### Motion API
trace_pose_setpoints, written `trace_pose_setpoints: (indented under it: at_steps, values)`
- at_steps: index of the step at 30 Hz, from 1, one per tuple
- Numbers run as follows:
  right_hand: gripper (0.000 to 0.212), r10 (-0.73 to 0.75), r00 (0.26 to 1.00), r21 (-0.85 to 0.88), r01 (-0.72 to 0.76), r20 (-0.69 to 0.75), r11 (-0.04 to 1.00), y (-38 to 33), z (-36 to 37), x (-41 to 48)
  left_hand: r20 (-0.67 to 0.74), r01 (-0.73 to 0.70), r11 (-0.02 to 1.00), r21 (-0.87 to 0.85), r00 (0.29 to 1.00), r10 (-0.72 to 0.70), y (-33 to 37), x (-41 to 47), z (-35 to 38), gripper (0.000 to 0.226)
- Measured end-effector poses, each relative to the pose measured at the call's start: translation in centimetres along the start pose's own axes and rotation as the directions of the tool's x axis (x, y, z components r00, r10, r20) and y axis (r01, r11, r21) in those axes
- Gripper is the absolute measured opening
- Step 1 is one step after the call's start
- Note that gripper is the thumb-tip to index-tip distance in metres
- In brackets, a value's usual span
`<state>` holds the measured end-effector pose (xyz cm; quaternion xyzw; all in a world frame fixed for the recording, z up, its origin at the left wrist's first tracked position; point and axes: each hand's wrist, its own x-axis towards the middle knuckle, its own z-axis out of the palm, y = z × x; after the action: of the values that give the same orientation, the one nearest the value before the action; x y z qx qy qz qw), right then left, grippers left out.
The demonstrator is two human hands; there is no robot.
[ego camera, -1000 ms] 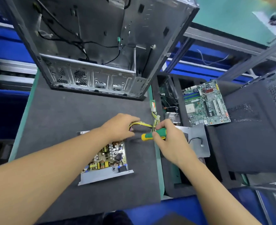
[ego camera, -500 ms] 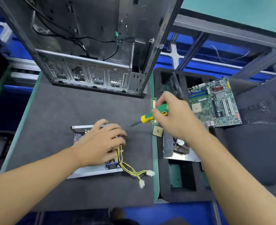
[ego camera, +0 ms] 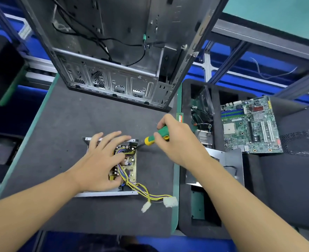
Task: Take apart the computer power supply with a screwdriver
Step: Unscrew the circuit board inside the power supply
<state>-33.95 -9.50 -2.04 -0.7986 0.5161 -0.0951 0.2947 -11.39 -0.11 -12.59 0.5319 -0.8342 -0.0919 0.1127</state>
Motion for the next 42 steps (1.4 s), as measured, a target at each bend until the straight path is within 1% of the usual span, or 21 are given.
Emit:
trace_pose_setpoints:
  at_steps: [4, 6, 8, 10, 11, 12, 14, 15, 16, 18, 22, 24, 26, 28, 31, 35, 39, 42]
  values:
    - [0.016, -0.014, 0.999, 0.015, 0.013, 0.029, 1.000, 0.1, 0.2, 0.1, 0.092, 0.035, 0.999, 0.020, 0.995, -0.037, 0.6, 0.8, -1.1, 0.028]
    - [0.016, -0.011, 0.999, 0.041, 0.009, 0.036, 0.999, 0.2, 0.5, -0.1, 0.122, 0.049, 0.998, -0.029, 0.992, -0.045, 0.5, 1.1, -2.0, 0.031]
    - [0.015, -0.003, 1.000, 0.058, 0.002, 0.028, 0.998, 0.3, 0.7, -0.3, 0.165, 0.036, 0.995, -0.094, 0.986, -0.020, -0.1, 1.1, -3.1, 0.035]
    - [0.015, -0.017, 1.000, 0.056, 0.016, 0.016, 0.998, 0.1, 0.8, -0.6, 0.196, 0.060, 0.989, -0.134, 0.980, -0.033, -0.4, 1.4, -3.8, 0.027]
    - [0.016, -0.033, 0.999, 0.049, 0.032, 0.012, 0.998, -0.1, 0.9, -0.7, 0.197, 0.106, 0.986, -0.128, 0.977, -0.080, -0.3, 2.0, -3.9, 0.024]
    - [0.016, -0.052, 0.999, 0.039, 0.051, 0.009, 0.998, -0.3, 1.0, -0.7, 0.200, 0.168, 0.982, -0.088, 0.968, -0.148, 0.1, 2.7, -3.8, 0.028]
    - [0.017, -0.083, 0.997, 0.013, 0.083, 0.008, 0.996, -0.7, 1.1, -0.8, 0.263, 0.275, 0.959, 0.073, 0.922, -0.284, 1.2, 4.3, -3.2, 0.035]
    - [0.017, -0.087, 0.996, 0.002, 0.087, 0.009, 0.996, -0.8, 1.1, -0.8, 0.286, 0.299, 0.945, 0.134, 0.901, -0.325, 1.7, 4.8, -2.8, 0.036]
    - [0.017, -0.083, 0.996, -0.001, 0.083, 0.009, 0.997, -0.8, 1.0, -0.9, 0.289, 0.321, 0.934, 0.159, 0.889, -0.355, 2.1, 5.0, -2.5, 0.037]
    - [0.016, -0.069, 0.998, 0.012, 0.068, 0.011, 0.998, -0.4, 0.7, -0.9, 0.263, 0.384, 0.913, 0.137, 0.875, -0.407, 2.3, 5.0, -2.5, 0.039]
    - [0.016, -0.066, 0.998, 0.011, 0.066, -0.003, 0.998, -0.2, 0.7, -1.0, 0.185, 0.488, 0.873, 0.014, 0.856, -0.482, 2.8, 5.2, -2.4, 0.039]
    - [0.017, -0.068, 0.998, 0.010, 0.068, -0.002, 0.998, -0.4, 0.7, -0.9, 0.184, 0.526, 0.849, -0.049, 0.840, -0.510, 2.8, 5.8, -2.2, 0.034]
    - [0.017, -0.063, 0.998, 0.018, 0.063, 0.006, 0.998, -0.4, 0.8, -0.8, 0.204, 0.533, 0.842, -0.076, 0.835, -0.511, 2.8, 6.2, -2.3, 0.031]
    - [0.017, -0.050, 0.999, 0.023, 0.050, 0.007, 0.998, -0.3, 0.8, -0.7, 0.220, 0.505, 0.860, -0.076, 0.850, -0.479, 2.6, 6.1, -2.2, 0.035]
    - [0.017, -0.041, 0.999, 0.026, 0.041, 0.008, 0.999, -0.3, 0.8, -0.7, 0.216, 0.466, 0.879, -0.095, 0.872, -0.439, 2.3, 5.8, -2.0, 0.054]
    - [0.017, -0.028, 0.999, 0.022, 0.027, 0.029, 0.999, -0.5, 0.9, -0.6, 0.198, 0.447, 0.872, -0.199, 0.890, -0.411, 2.0, 5.9, -2.2, 0.070]
    - [0.016, -0.025, 0.999, 0.004, 0.025, 0.032, 1.000, -0.7, 1.0, -0.5, 0.223, 0.437, 0.869, -0.232, 0.894, -0.390, 1.8, 5.7, -2.3, 0.080]
    - [0.016, -0.019, 0.999, -0.017, 0.019, 0.043, 1.000, -0.9, 0.9, -0.4, 0.230, 0.441, 0.870, -0.221, 0.890, -0.393, 1.7, 5.7, -2.2, 0.080]
